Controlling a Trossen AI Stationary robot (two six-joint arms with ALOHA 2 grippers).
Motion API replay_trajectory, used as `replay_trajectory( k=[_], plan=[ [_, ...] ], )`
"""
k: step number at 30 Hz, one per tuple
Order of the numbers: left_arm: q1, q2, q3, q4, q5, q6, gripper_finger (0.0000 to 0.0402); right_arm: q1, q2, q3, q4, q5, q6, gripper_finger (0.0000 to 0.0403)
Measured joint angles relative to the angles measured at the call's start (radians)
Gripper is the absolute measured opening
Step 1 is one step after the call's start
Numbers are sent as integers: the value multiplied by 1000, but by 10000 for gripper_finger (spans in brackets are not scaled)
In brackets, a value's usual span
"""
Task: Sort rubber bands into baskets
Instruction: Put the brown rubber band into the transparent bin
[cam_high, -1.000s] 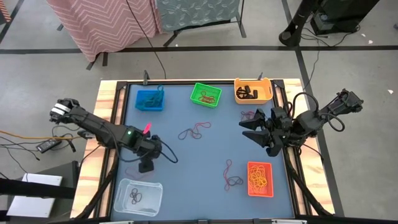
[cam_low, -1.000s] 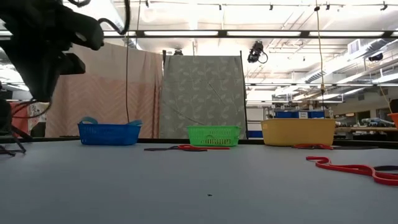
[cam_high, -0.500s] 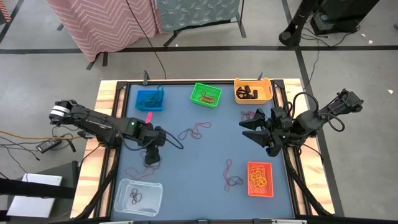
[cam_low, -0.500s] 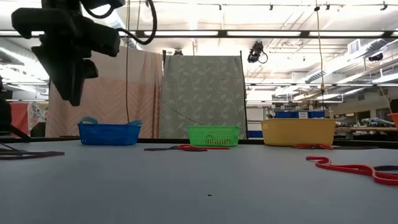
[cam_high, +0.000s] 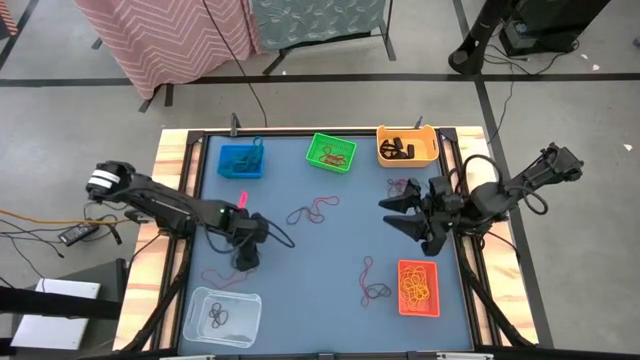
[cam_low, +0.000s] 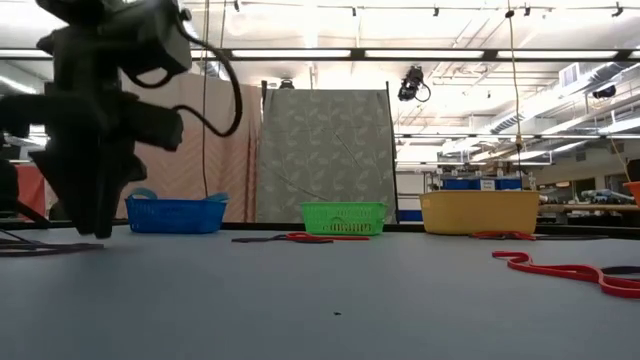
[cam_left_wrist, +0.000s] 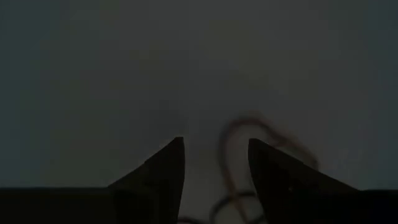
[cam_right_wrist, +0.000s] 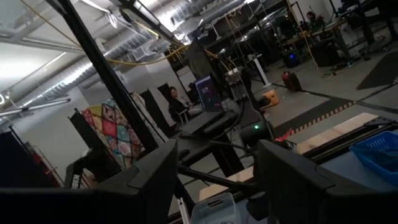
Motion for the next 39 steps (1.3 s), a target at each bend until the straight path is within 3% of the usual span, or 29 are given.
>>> replay_trajectory(
  k=[12, 14, 17, 20, 23, 30, 39],
  plan=[
    [-2, 117, 8, 2, -64, 120, 166, 0, 8, 0, 2, 0, 10, 231],
    [-4, 123, 8, -1, -84, 126, 133, 0, 8, 0, 2, 0, 23, 231],
    [-4, 125, 10, 2, -86, 127, 40, 2, 8, 0, 2, 0, 24, 231],
    [-3, 127, 31, -21, -105, 124, 8, 6, 8, 0, 1, -1, 25, 231],
    [-1, 116, 90, -96, -194, 134, 3, 6, 8, 0, 2, -2, 25, 231],
    [-17, 11, 314, -283, -189, 156, 2, 6, 8, 0, 1, -2, 25, 231],
    [-73, -91, 543, -486, -322, 181, 1, 6, 8, 0, 1, -2, 20, 231]
  ],
)
